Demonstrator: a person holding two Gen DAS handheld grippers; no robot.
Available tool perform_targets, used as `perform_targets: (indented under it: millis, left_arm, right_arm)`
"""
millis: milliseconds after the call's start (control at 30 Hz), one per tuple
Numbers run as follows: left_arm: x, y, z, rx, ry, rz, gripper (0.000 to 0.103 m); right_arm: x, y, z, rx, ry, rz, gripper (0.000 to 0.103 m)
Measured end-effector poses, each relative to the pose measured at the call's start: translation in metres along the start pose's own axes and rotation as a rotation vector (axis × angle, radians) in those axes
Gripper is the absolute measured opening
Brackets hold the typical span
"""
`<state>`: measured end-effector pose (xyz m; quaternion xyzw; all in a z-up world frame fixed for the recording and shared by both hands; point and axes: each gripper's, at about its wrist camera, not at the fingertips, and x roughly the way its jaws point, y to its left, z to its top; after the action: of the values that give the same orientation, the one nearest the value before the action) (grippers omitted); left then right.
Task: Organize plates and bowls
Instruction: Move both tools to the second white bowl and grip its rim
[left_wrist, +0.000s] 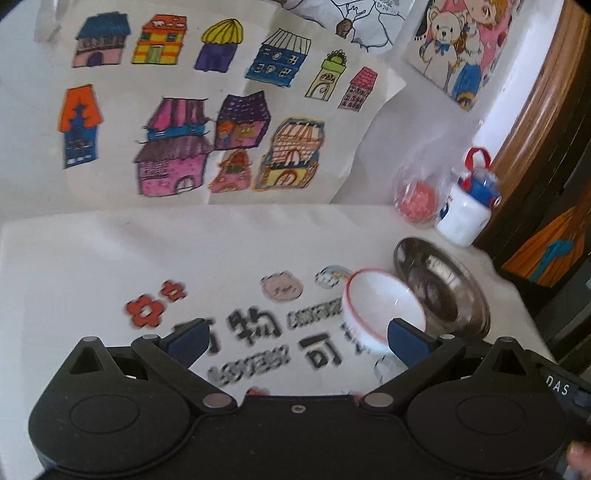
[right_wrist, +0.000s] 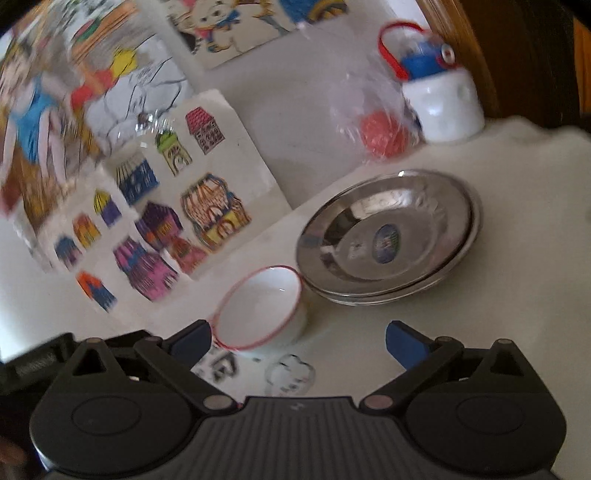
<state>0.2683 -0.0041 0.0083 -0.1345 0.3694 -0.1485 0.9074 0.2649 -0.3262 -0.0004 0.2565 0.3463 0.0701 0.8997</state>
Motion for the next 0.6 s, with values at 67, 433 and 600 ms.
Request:
perform_targets:
  millis: [67,433,600]
  left_arm:
    - [0.008,-0.001,0.004,-0.005,-0.012,-0.017,0.102]
    - [0.056,0.005,0.015,-0.082,0.051,-0.047,0.102]
    - [0.064,0.003,0.016,-0.08,0.06,-0.065,0.102]
  right_arm:
    - [0.005,-0.003,0.002,0.039,-0.006,0.032,0.103]
    - [0.022,-0.011,0.001,0.198,-0.05,0.101,0.102]
    - [0.025,-0.017,-0.001,0.222,-0.072,0.135,0.094]
